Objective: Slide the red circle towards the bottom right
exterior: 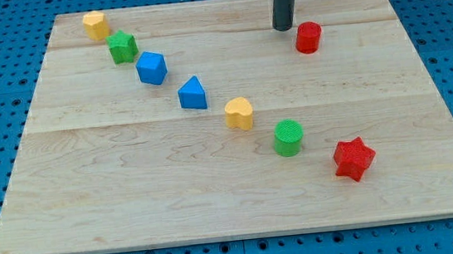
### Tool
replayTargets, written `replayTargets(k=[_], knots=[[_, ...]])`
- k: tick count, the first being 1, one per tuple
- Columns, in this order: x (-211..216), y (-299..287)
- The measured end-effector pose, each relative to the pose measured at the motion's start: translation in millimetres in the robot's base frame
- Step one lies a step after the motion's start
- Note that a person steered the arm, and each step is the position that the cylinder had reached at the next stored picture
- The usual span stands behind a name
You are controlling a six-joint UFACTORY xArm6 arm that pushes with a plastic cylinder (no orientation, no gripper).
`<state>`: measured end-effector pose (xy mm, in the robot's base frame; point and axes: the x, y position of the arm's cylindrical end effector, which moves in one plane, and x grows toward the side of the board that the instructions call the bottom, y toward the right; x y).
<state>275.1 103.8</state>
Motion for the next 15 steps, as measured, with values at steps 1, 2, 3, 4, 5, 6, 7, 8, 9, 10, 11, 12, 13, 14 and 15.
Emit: replayTargets(k=[1,2,3,4,5,6,7,8,9,10,11,12,13,14,15], knots=[[5.0,0.0],[11.5,12.5],[11.8,29.4],[12.3,45.8],[30.4,49.2],[47.9,57.5],[69.1,63.2],[93.0,66.1],[112.3,71.2],[130.0,77.8],[151.5,79.8],[163.0,79.8],[179.2,79.8],[196.5,86.5],[199.0,91.6]])
